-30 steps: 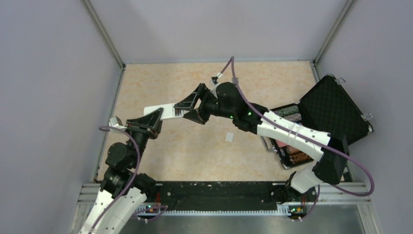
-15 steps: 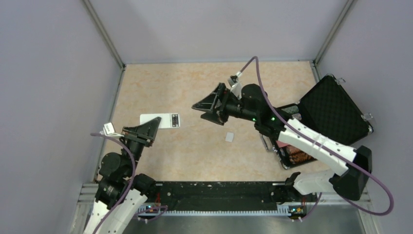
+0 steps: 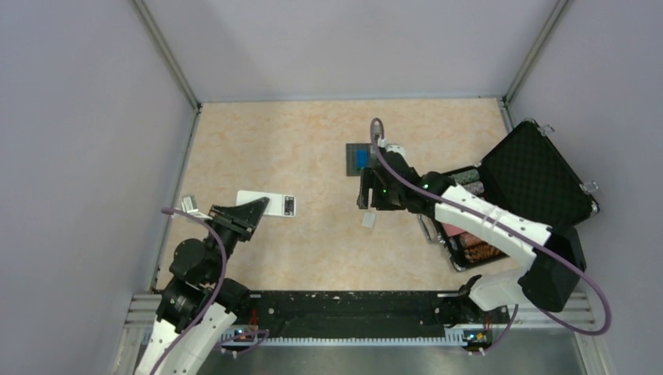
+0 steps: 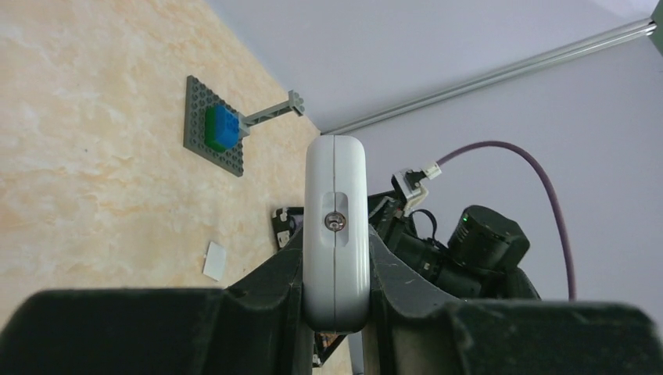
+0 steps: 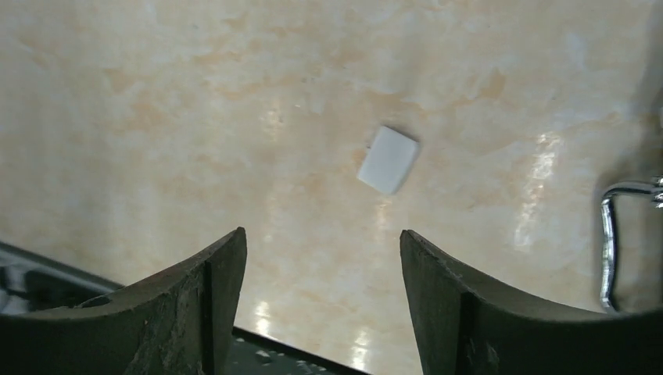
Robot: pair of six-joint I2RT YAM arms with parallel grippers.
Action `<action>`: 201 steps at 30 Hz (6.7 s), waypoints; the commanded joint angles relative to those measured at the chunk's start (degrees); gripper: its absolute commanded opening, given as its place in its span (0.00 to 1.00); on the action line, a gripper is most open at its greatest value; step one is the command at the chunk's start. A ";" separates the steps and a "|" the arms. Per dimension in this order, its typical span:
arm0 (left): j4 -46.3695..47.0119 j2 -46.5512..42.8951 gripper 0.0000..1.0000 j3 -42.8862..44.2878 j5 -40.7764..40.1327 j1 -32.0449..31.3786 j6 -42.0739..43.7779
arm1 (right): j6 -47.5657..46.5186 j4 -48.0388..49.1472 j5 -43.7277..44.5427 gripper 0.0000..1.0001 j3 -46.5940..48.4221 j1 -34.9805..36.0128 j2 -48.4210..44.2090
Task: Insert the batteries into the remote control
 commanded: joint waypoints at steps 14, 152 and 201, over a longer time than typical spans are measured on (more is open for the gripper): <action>-4.48 8.01 0.00 3.44 5.00 0.06 4.03 | -59.74 1.93 -7.04 0.69 2.33 -0.56 22.37; 28.26 39.18 0.00 5.43 32.00 -0.38 30.17 | -43.83 20.07 -6.21 0.28 -1.71 17.07 1.41; 26.13 36.81 0.00 4.04 32.06 -0.99 33.69 | -42.41 20.51 -2.60 0.23 -1.90 17.01 0.53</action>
